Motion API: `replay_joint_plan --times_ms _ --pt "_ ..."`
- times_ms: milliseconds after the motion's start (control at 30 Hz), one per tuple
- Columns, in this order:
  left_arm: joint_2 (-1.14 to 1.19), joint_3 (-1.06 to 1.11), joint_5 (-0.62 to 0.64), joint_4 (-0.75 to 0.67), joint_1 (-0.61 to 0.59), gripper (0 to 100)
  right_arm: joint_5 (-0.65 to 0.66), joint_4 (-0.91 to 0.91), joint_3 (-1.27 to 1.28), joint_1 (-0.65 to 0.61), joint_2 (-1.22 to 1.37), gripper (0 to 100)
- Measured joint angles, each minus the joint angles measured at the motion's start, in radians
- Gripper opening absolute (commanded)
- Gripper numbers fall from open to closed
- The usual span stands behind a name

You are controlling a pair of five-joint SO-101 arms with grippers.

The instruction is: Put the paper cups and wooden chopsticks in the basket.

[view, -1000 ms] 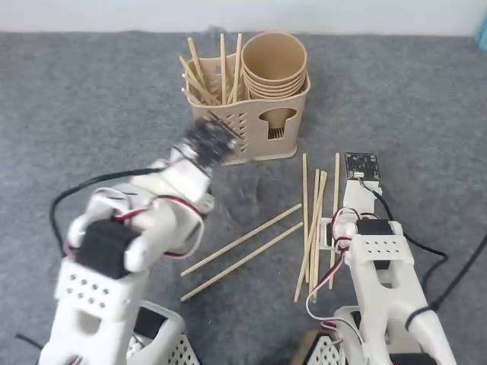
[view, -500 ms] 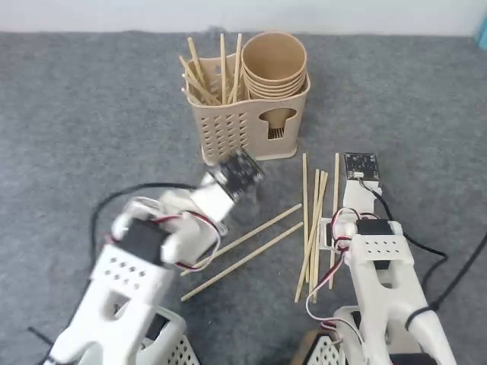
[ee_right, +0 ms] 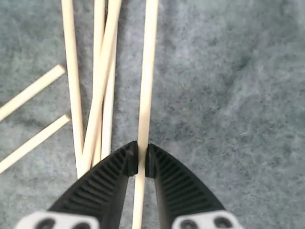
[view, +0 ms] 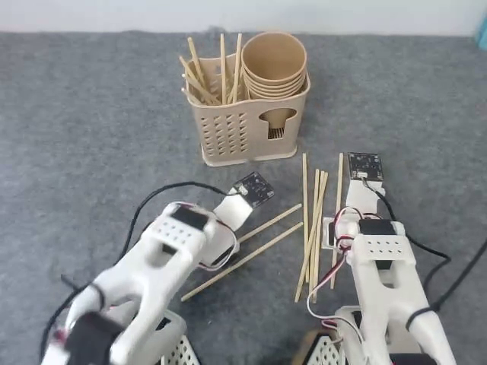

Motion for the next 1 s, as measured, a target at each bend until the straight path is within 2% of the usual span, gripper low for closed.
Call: replay_joint_plan --times_ms 133,367,600,767,1000 --pt "0.12 -0.072 -0.002 0.012 0.017 0 0.0 0.0 0.0 0.0 0.0 0.8" --pt "0.167 -0.095 -0.002 0.043 0.14 1 0.0 0.0 0.0 0.0 0.0 0.8" --pt "0.173 -0.207 -0.002 0.215 0.236 1 0.0 0.0 0.0 -0.002 0.0 0.8" --pt "0.175 -0.373 -0.006 0.391 0.233 1 0.0 0.0 0.0 -0.002 0.0 0.8" --pt "0.13 -0.592 -0.023 0.549 0.074 1 0.0 0.0 0.0 -0.002 0.0 0.8"
